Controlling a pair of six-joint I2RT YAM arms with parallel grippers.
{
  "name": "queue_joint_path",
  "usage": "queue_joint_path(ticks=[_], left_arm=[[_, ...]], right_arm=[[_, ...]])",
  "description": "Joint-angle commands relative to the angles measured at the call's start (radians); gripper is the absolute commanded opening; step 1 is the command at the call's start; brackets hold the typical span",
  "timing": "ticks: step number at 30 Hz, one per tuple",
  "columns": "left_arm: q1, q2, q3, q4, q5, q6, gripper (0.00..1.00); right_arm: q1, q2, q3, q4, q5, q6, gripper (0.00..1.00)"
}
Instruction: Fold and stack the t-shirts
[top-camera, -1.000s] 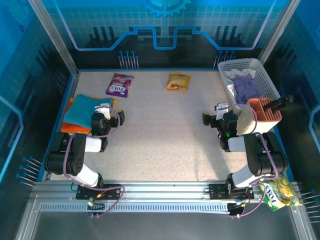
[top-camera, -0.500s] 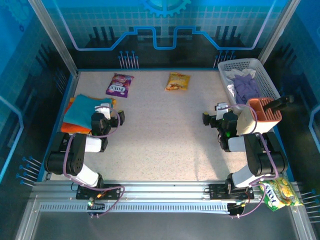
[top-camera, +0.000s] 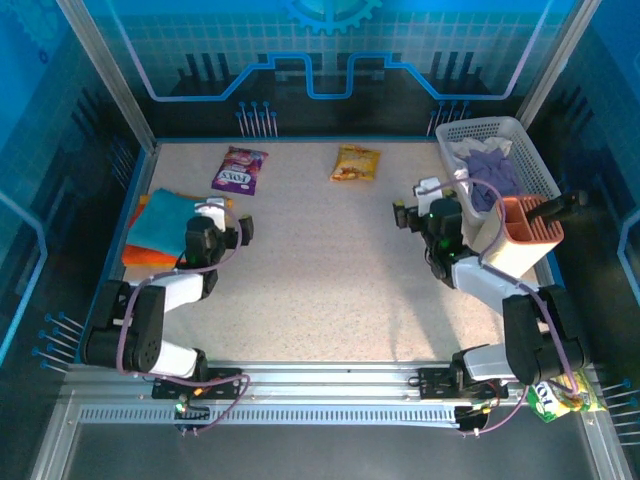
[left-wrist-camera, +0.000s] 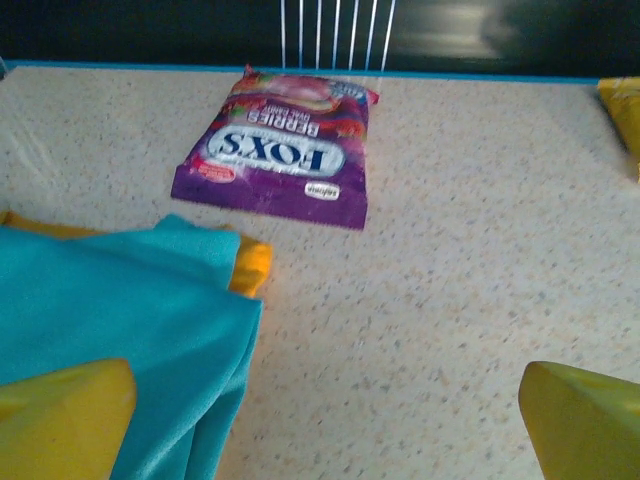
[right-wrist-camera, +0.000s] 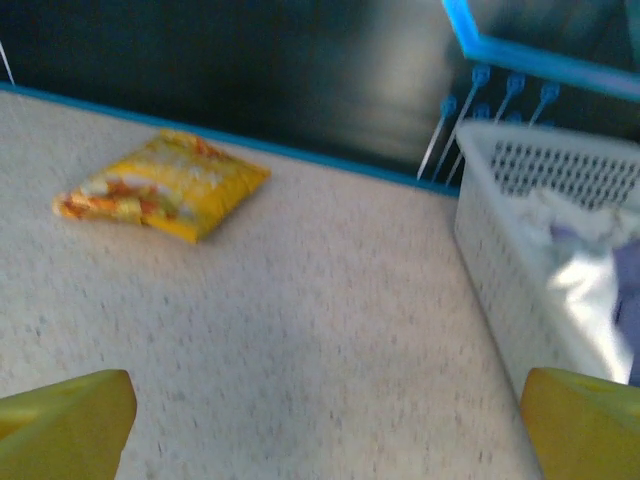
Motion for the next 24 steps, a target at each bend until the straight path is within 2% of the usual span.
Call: queue_joint_path(ticks=[1, 4, 7, 14, 18, 24], left_arm=[[-0.018, -0.074, 0.062, -0.222, -0.039, -0.076, 0.99], [-0.045, -0.112, 0.059, -0.281, -0.059, -0.061, 0.99], [-0.046, -0.122, 0.024, -0.252, -0.051, -0.06, 0.99], [-0.049, -0.105, -0.047, -0.148, -0.032, -0.054, 0.99], [-0.052, -0.1, -0.044, -0.152, -0.026, -0.048, 0.99], [-0.054, -0.083, -0.028, -0.161, -0.023, -0.042, 0.99]], right_arm=[[0.052, -0.016, 0.149, -0.281, 0.081, 0.009, 0.93], [0.055, 0.033, 0.377, -0.593, 0.091, 0.135, 0.93], [0.052, 0.134, 0.624, -0.854, 0.09, 0.213, 1.0], [-0.016, 0.447, 1.11, -1.281, 0.161, 0.42, 1.0], [-0.041, 0.535, 1.227, -1.363, 0.264, 0.439, 0.98], [-0.125, 0.565, 1.193, -1.364, 0.311, 0.438, 0.89]])
